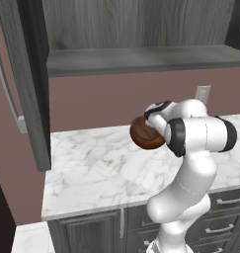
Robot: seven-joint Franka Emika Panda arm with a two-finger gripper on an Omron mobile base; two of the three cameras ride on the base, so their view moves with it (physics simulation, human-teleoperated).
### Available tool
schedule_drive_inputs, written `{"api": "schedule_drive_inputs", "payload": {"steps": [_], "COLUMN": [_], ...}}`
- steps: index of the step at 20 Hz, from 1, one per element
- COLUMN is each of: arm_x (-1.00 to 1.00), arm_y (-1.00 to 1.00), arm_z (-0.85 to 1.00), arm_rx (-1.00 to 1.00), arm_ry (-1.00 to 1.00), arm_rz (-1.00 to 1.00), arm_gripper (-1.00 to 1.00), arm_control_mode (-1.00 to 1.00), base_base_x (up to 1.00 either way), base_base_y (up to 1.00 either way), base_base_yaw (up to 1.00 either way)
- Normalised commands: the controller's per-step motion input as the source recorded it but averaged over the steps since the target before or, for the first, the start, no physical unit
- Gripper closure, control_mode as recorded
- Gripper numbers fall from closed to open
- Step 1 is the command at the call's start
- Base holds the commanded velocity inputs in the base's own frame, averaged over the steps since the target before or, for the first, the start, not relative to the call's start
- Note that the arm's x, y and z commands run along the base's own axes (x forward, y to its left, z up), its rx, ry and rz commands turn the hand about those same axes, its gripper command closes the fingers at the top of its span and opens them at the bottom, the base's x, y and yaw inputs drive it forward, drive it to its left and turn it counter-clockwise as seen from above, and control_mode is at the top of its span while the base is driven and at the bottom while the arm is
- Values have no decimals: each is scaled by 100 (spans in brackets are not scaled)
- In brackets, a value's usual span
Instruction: Pick up the bowls on the counter and stack them on top of one another in the open cabinet. Place the smaller bowl on top of the larger bowl.
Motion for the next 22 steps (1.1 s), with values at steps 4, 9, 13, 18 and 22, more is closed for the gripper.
{"api": "schedule_drive_inputs", "payload": {"steps": [4,9,13,18,22], "arm_x": [0,0,-13,-42,-24], "arm_y": [-3,-7,-9,-34,-10], "arm_z": [46,58,37,6,-10], "arm_rx": [0,0,0,0,2], "arm_ry": [0,0,0,7,4], "arm_rz": [0,0,0,0,0], "arm_gripper": [-100,-100,-100,-100,-100], "arm_control_mode": [-100,-100,-100,-100,-100], "base_base_x": [0,0,0,0,0], "base_base_y": [0,0,0,0,0], "base_base_yaw": [0,0,0,0,0]}}
